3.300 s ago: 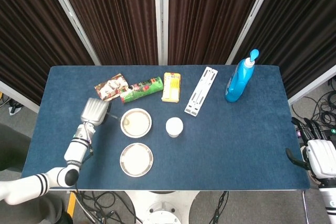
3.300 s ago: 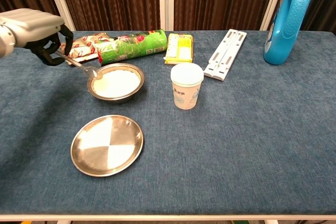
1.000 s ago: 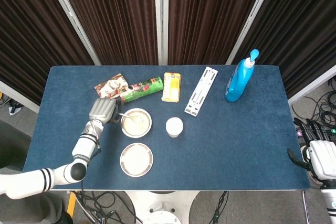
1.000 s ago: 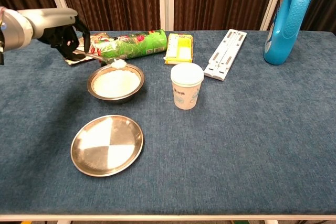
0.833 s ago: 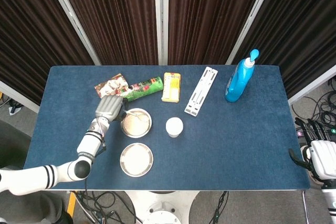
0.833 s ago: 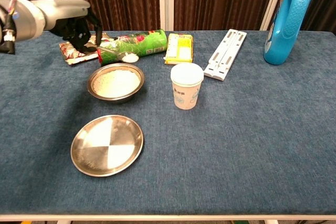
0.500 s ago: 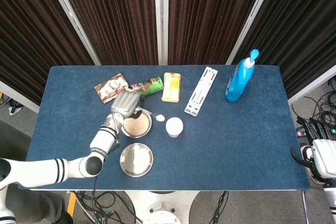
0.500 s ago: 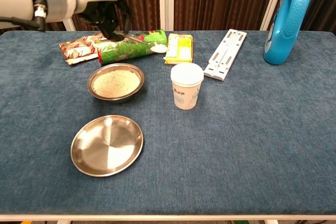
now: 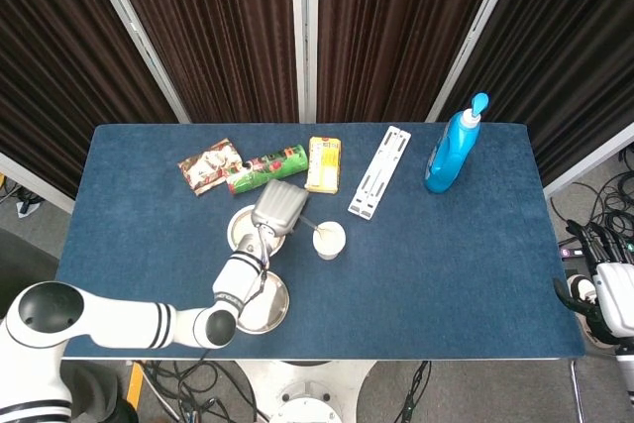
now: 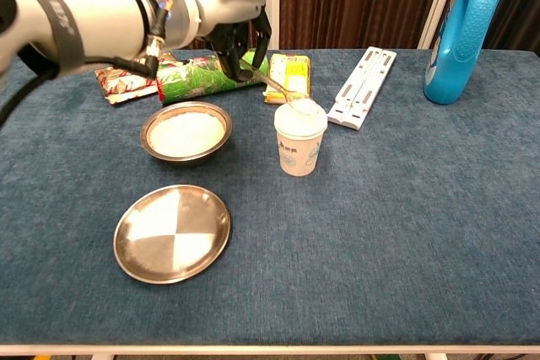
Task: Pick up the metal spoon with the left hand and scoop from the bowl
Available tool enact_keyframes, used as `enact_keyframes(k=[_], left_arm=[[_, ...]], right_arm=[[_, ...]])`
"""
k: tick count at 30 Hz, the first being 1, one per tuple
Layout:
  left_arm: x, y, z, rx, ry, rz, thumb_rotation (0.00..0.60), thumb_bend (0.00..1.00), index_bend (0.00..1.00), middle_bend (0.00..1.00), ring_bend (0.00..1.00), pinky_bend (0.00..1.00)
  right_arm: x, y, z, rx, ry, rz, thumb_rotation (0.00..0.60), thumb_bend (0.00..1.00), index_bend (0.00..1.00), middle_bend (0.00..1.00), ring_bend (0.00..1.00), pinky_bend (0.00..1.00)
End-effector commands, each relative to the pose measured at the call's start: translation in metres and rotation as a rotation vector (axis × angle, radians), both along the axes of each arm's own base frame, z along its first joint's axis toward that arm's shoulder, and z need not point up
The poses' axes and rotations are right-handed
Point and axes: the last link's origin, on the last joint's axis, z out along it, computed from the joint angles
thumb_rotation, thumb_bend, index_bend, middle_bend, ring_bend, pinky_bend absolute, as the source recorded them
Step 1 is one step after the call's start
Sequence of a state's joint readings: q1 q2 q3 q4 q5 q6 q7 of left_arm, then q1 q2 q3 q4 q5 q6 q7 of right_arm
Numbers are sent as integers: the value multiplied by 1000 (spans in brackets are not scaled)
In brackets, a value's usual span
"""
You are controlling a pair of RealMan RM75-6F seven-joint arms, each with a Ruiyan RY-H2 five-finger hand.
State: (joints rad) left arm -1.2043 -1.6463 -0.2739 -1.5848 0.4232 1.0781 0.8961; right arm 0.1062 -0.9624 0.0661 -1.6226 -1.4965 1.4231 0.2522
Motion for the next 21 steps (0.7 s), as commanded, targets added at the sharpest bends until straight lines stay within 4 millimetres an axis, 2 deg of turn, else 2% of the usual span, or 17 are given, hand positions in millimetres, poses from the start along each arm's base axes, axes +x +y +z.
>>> enact_keyframes(k=[1,12,16,21], left_arm=[[1,-1,-7,11,20,-5,600,479,645,918,876,1000],[-6,6,-8,66,79,-5,600,479,646,918,876,1000],[-6,3,-9,140,166,-98,600,479,645,918,876,1000],[-3,-12,-16,250,279,-292,600,478,645,918,876,1000]], right_arm=[[-1,1,0,0,-1,-2,600,268,0,158,0,0],[-1,3,1,-4,-2,-5,600,268,0,158,0,0],[-1,5,1,-7,-3,-5,600,267,0,158,0,0],[-3,6,1,-9,-7,-10,600,267,0,158,0,0]])
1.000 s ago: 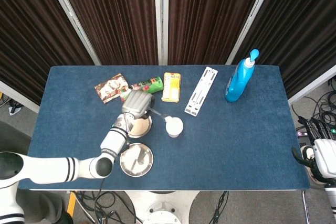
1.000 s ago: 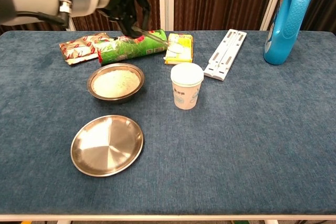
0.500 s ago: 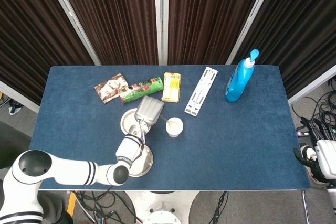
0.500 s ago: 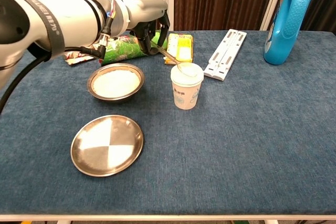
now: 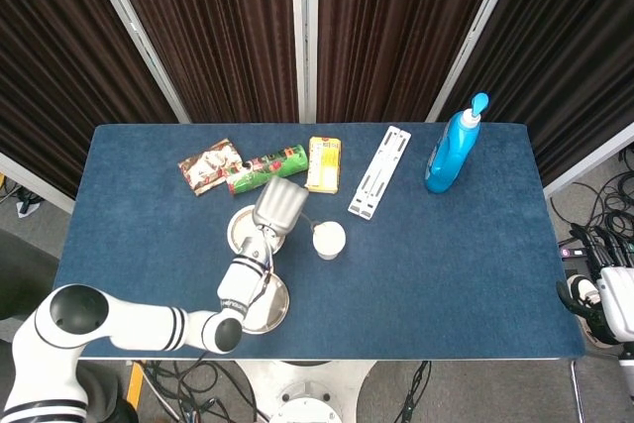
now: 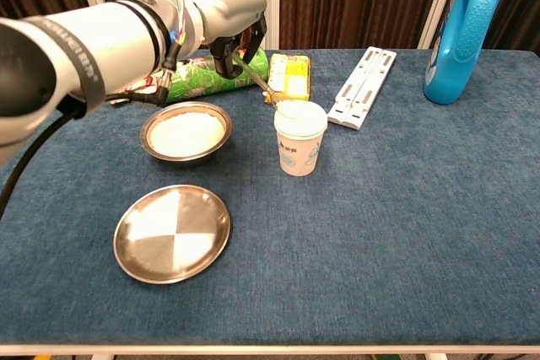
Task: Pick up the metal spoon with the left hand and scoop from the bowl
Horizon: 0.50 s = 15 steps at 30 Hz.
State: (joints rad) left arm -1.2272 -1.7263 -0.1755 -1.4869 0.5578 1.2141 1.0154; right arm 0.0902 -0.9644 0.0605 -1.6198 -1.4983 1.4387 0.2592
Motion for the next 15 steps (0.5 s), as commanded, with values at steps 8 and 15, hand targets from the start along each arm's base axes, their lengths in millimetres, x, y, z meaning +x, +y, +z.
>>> enact_keyframes(k=[8,15], left_arm=[[-2,-24,-17,197,215,-326,600,477,642,918,876,1000],[-5,-25,-19,225,235,-359,600,478,636,917,876,1000]], right_arm=[[1,2,1,-4,0,3,600,268,0,158,0,0],[2,2,1,-5,-1,6,600,266,0,158,0,0]])
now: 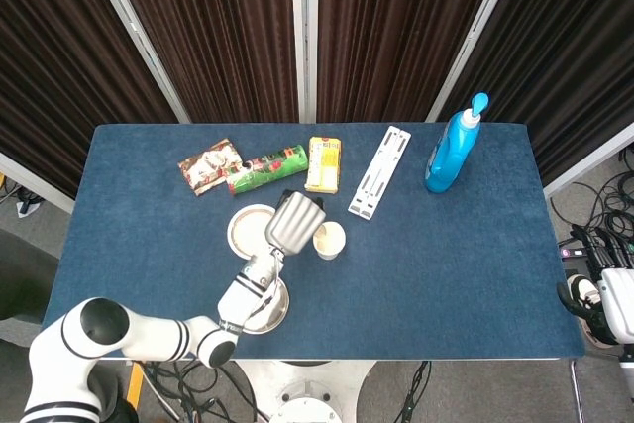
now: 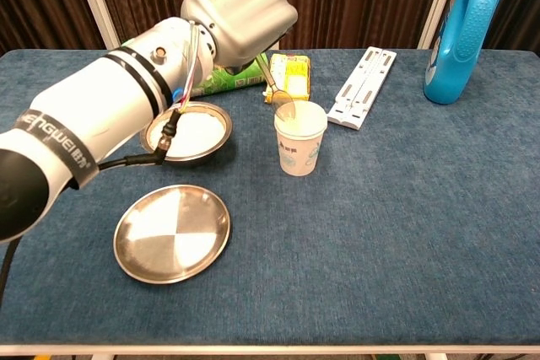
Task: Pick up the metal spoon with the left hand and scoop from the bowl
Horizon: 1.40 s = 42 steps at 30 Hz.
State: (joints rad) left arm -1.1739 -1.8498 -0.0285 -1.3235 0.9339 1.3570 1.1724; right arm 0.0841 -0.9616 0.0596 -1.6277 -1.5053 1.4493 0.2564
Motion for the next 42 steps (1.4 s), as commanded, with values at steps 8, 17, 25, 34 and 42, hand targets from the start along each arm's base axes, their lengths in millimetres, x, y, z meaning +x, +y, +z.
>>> enact_keyframes(k=[8,17,25,34,42], left_arm=[[0,3,8,-40,-121,60,600,478,635,917,876,1000],[0,3,41,-244,-441,217,600,479,635,917,876,1000],[-47,7,69,-413,-560,394,600,483,635,916,875,1000],[-115,-25,70,-498,-516,466,600,484,636,914,875,1000],[-143,-56,49,-560,-401,458,600,482,636,914,875,1000]], right_arm=[[2,1,1,-5,4,2,600,267,0,158,0,0],[5,1,0,-3,5,6,600,267,0,158,0,0],[7,-1,-2,6,1,15,600,267,0,158,0,0],[9,-3,-5,13,2,17,600,267,0,158,0,0],[14,-4,-7,19,2,28,600,267,0,157,0,0]])
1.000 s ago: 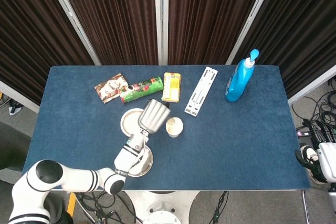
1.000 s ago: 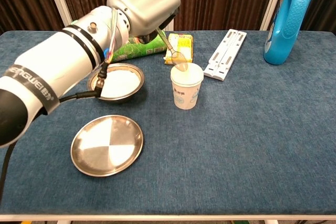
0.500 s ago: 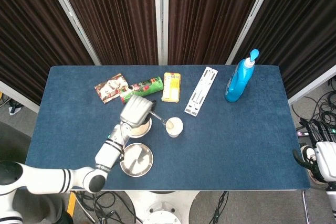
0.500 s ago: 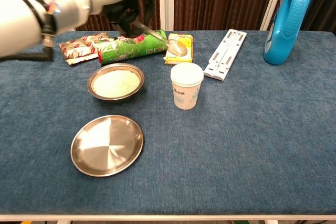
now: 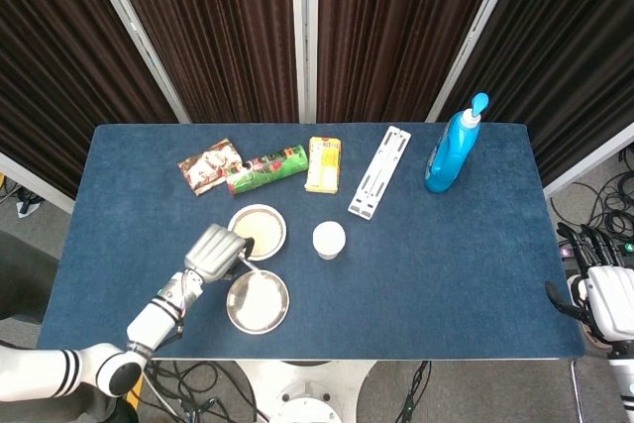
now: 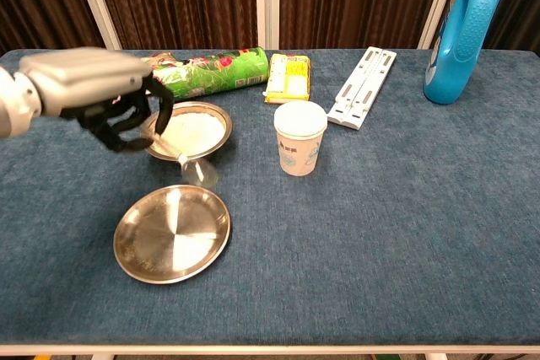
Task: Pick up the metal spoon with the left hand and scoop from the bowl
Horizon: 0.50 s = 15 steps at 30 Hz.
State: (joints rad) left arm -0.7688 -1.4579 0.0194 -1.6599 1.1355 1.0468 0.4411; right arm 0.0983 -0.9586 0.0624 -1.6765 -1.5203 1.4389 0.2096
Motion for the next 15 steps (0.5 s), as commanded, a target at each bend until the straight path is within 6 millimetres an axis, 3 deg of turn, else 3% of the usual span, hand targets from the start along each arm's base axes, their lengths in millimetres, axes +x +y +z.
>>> enact_keyframes(k=[1,9,15], left_arm=[[-8,-10,-9,-35,30,-14,600,482,635,914,875,1000],[-11,-22,-24,-82,57,-47,600,479,629,914,875,1000],[-14,-28,-34,-107,90,-60,600,418,539,912,875,1000]], right_arm=[[0,0,0,-1,0,-1,600,267,0,157,0,0],[0,1,1,-6,3,-6,600,267,0,157,0,0],[1,1,1,-7,3,-4,600,267,0,157,0,0]])
